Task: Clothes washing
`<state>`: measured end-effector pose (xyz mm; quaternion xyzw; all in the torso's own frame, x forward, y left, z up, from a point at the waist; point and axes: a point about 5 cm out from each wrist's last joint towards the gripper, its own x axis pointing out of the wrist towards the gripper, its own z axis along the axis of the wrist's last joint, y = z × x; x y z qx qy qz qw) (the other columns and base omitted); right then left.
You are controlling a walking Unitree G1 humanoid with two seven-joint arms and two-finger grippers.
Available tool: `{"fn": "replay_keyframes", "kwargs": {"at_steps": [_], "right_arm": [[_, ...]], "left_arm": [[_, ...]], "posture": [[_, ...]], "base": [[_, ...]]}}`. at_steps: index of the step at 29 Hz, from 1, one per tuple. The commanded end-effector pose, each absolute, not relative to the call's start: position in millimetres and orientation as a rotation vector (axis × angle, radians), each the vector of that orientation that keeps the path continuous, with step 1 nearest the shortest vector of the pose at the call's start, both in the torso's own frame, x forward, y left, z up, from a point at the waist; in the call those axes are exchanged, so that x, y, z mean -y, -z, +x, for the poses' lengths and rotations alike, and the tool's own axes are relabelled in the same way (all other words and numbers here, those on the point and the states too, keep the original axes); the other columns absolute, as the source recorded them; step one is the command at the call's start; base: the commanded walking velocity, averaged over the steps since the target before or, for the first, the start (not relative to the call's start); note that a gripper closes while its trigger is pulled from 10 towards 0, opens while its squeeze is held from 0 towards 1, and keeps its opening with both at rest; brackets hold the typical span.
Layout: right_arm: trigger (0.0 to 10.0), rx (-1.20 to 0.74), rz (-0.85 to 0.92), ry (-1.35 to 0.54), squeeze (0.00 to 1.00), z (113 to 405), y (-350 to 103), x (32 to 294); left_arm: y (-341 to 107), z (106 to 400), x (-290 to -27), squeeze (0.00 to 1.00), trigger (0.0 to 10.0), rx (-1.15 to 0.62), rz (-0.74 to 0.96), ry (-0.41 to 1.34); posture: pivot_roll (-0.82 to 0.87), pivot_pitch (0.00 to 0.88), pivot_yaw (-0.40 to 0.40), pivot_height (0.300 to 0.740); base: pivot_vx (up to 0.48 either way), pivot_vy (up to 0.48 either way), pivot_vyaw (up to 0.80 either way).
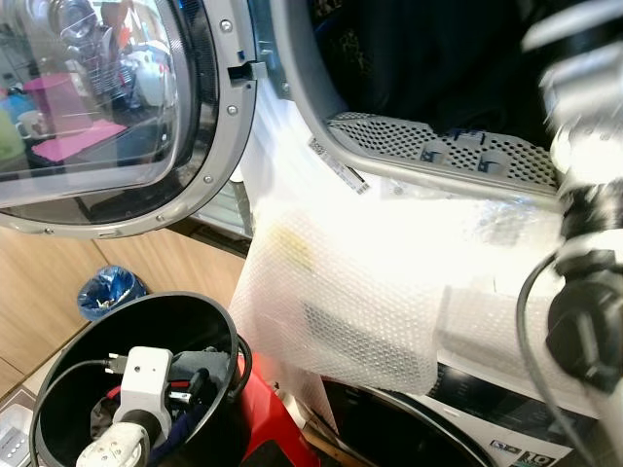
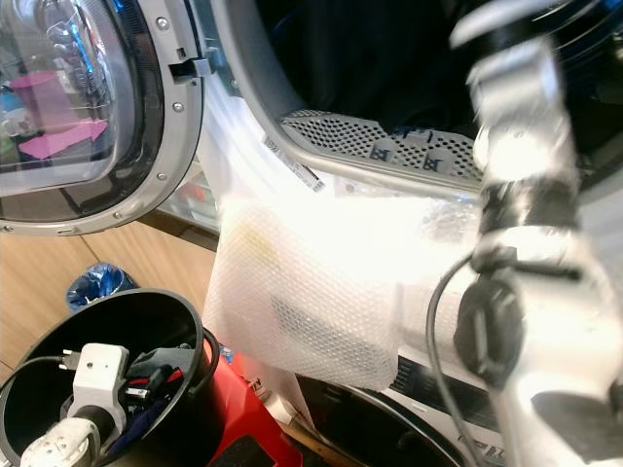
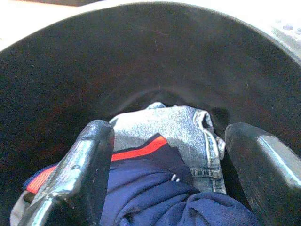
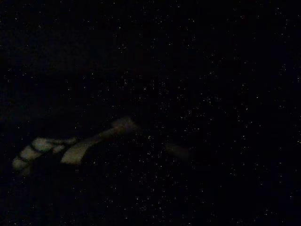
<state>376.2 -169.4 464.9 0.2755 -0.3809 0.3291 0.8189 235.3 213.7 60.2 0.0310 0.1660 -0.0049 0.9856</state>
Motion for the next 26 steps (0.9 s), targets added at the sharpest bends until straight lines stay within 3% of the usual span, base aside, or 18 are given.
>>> {"fn": "replay_keyframes", "kwargs": {"at_steps": [1, 2, 5, 8, 9, 15, 16, 17, 26], "right_arm": [[0.0, 0.68, 0.607, -0.328, 0.0, 385, -477, 186], [0.0, 0.68, 0.607, -0.328, 0.0, 385, -477, 186], [0.0, 0.529, 0.537, 0.083, 0.0, 389, -469, 216], [0.0, 0.439, 0.403, 0.134, 0.0, 396, -459, 209], [10.0, 0.393, 0.375, 0.092, 0.0, 401, -451, 199], [10.0, 0.276, 0.281, 0.085, 0.0, 413, -422, 181], [10.0, 0.265, 0.274, 0.089, 0.9, 414, -418, 180], [10.0, 0.261, 0.266, 0.085, 1.0, 415, -417, 179], [10.0, 0.307, 0.227, 0.002, 1.0, 413, -424, 172]], "left_arm": [[-58, 233, -214, 0.0, 10.0, -0.34, 0.084, -0.003], [-58, 233, -214, 0.0, 10.0, -0.34, 0.084, -0.003], [-57, 231, -212, 0.0, 10.0, -0.341, 0.075, -0.005], [-55, 230, -210, 0.0, 10.0, -0.342, 0.072, -0.007], [-55, 230, -208, 0.0, 10.0, -0.344, 0.07, -0.003], [-54, 230, -203, 0.0, 10.0, -0.349, 0.065, 0.016], [-54, 230, -203, 0.0, 10.0, -0.351, 0.065, 0.018], [-54, 230, -203, 0.0, 10.0, -0.352, 0.064, 0.018], [-53, 227, -199, 0.0, 10.0, -0.359, 0.056, 0.026]], "posture": [[0.0, 0.053, 0.09, 0.74], [0.0, 0.053, 0.09, 0.74], [0.0, 0.056, 0.075, 0.74], [0.0, 0.061, 0.073, 0.74], [0.0, 0.061, 0.073, 0.74], [0.0, 0.063, 0.072, 0.74], [0.0, 0.062, 0.071, 0.74], [0.0, 0.062, 0.071, 0.74], [0.0, 0.065, 0.066, 0.74]], "base": [[0.0, 0.0, 0.0], [0.0, 0.0, 0.0], [0.0, 0.0, 0.0], [0.0, 0.0, 0.0], [0.0, 0.0, 0.0], [0.0, 0.0, 0.0], [0.0, 0.0, 0.0], [0.0, 0.0, 0.0], [0.0, 0.0, 0.0]]}}
